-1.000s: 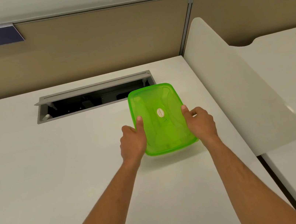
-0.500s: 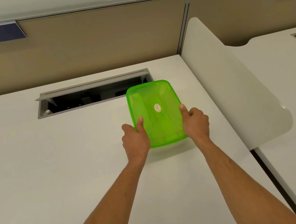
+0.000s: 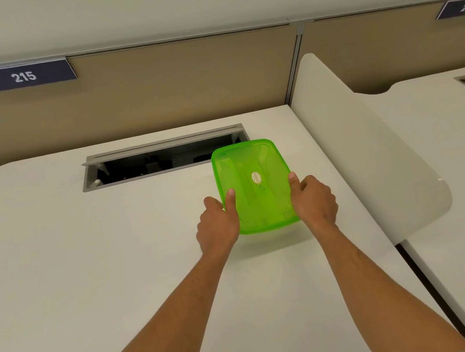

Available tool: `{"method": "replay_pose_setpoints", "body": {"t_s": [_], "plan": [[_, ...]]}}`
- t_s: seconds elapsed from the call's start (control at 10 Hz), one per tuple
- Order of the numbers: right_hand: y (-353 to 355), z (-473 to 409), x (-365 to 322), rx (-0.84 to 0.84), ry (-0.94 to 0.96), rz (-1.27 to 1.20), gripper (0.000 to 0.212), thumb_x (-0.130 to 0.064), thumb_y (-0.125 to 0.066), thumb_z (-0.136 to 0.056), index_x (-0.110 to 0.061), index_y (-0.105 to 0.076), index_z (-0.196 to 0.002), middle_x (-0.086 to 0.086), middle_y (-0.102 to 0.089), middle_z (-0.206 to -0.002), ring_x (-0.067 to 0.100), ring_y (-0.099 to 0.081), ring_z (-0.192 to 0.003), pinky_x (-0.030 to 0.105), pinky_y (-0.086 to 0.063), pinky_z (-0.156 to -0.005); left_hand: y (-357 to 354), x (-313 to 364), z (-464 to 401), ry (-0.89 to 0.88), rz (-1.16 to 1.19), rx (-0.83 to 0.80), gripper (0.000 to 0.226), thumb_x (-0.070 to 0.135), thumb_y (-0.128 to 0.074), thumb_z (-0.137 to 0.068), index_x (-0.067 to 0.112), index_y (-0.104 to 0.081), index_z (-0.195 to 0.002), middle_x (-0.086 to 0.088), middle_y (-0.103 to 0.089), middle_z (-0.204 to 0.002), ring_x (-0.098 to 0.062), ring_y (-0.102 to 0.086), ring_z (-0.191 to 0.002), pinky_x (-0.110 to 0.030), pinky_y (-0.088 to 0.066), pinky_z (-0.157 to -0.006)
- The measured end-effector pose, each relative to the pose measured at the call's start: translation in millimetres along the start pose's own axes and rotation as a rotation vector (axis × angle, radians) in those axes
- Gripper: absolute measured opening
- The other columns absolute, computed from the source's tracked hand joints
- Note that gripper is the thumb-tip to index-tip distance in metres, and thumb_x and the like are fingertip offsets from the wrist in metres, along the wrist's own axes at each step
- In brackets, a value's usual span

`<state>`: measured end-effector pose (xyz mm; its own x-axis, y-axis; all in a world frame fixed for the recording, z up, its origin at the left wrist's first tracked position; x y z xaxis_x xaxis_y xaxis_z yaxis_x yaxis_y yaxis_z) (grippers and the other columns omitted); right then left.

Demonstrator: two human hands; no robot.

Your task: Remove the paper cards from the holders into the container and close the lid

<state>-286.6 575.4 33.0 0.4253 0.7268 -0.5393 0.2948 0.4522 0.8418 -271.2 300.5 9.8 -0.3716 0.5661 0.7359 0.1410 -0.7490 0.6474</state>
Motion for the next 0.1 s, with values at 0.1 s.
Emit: {"method": "replay_pose_setpoints", "body": {"t_s": [0.1], "plan": [[17.5,9.4,-18.4,0.142,0.111,-0.061,0.053,-0.058,-0.039,-0.096,-0.01,-0.059,-0.104,0.014,-0.062,-0.105,0.033,-0.055,-0.097,0.039,-0.041,-0.072,21.9,-1.1,-2.0,-0.07,-0.032,0.057,0.057,0.072,-0.03,-0.09,0.019,-0.047,-0.1,-0.001,-0.061,-0.095,-0.026,-0.055,-0.085,-0.037,-0.037,-0.072]]}}
Point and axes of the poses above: each hand's wrist, its own z-axis away from the middle knuckle, its own y-axis out of the back of the hand, x = y × z, the point moved 10 cm from there along -z, towards the middle knuckle
